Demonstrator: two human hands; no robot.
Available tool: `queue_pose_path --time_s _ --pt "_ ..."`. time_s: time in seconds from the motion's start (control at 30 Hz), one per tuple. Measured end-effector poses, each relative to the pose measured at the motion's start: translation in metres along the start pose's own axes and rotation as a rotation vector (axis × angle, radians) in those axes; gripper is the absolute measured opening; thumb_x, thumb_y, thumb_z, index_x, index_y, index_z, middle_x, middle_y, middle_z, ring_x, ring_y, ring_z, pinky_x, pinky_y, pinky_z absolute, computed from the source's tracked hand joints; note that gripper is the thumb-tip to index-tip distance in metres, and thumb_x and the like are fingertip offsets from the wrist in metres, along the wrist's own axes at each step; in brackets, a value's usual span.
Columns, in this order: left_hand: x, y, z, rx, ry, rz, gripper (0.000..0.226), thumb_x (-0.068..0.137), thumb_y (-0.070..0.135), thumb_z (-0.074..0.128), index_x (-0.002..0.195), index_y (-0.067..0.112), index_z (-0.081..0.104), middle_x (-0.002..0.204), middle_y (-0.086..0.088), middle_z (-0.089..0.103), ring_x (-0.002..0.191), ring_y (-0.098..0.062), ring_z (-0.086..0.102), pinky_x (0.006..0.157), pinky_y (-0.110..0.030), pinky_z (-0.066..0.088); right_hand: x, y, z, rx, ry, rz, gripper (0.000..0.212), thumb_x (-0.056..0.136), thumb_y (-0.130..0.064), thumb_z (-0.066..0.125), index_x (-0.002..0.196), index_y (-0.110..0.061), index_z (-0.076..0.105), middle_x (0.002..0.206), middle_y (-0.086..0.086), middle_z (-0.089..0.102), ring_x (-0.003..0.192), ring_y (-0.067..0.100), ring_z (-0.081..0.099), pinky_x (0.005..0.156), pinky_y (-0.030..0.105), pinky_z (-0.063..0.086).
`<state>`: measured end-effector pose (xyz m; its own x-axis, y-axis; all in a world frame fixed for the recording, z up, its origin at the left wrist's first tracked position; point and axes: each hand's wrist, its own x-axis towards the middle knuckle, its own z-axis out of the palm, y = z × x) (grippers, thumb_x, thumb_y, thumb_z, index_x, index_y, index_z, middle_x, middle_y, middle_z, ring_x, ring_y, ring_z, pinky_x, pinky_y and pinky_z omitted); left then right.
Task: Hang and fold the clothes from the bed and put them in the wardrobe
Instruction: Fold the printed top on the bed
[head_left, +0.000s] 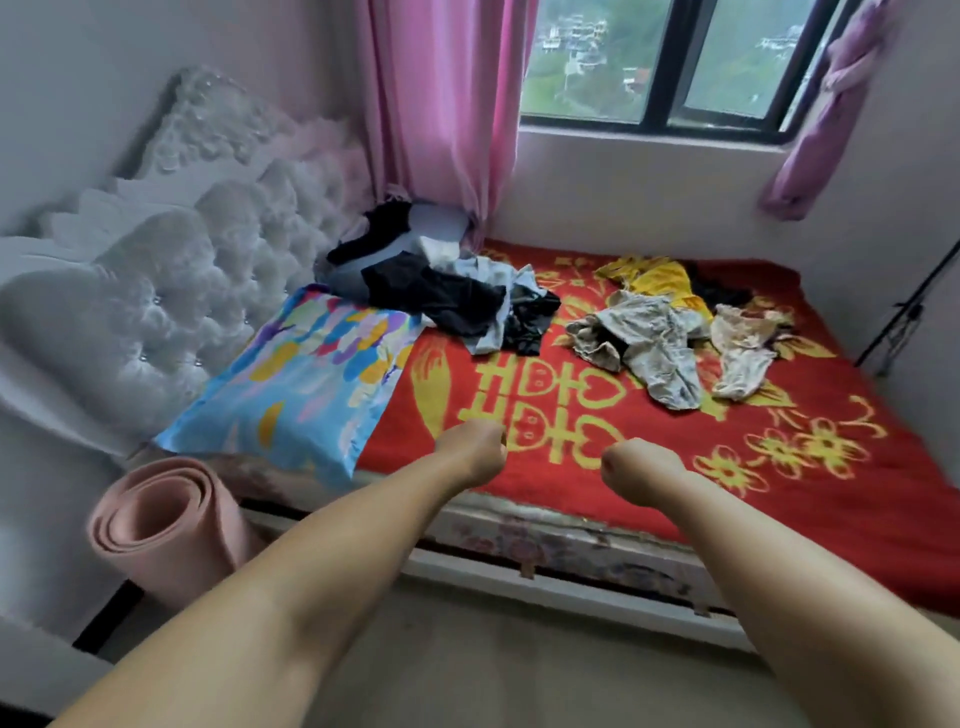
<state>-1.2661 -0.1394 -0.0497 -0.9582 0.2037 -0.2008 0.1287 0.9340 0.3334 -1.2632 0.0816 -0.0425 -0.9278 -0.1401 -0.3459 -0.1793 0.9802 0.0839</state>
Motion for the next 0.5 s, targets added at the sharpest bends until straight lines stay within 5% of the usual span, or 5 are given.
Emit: queue_pose_path --time_s 0.23,0.5 --pt "0.107 0.062 0.019 0.036 -0.047 0.161 0.023 0.094 0.014 0.036 0.093 0.011 0.059 0.092 -0.006 0.062 0.077 -0.028 0.058 0.055 -0.032 0.040 0.056 0.085 0.016 0.059 -0.029 0.128 0.028 0.100 -0.024 0.035 0.086 -0.013 0.056 0.096 0.005 0.063 0.078 0.024 0.054 0.062 0.029 0.043" --pt "0.271 0.103 0.010 0.126 -0.135 0.229 0.026 0.092 0.011 0.036 0.094 0.010 0.061 0.095 -0.007 0.065 0.080 -0.027 0.061 0.057 -0.033 0.041 0.167 0.175 0.000 0.125 -0.016 0.208 0.030 0.097 -0.031 0.037 0.106 -0.017 0.062 0.113 0.005 0.064 0.103 0.028 0.060 0.069 0.030 0.042"
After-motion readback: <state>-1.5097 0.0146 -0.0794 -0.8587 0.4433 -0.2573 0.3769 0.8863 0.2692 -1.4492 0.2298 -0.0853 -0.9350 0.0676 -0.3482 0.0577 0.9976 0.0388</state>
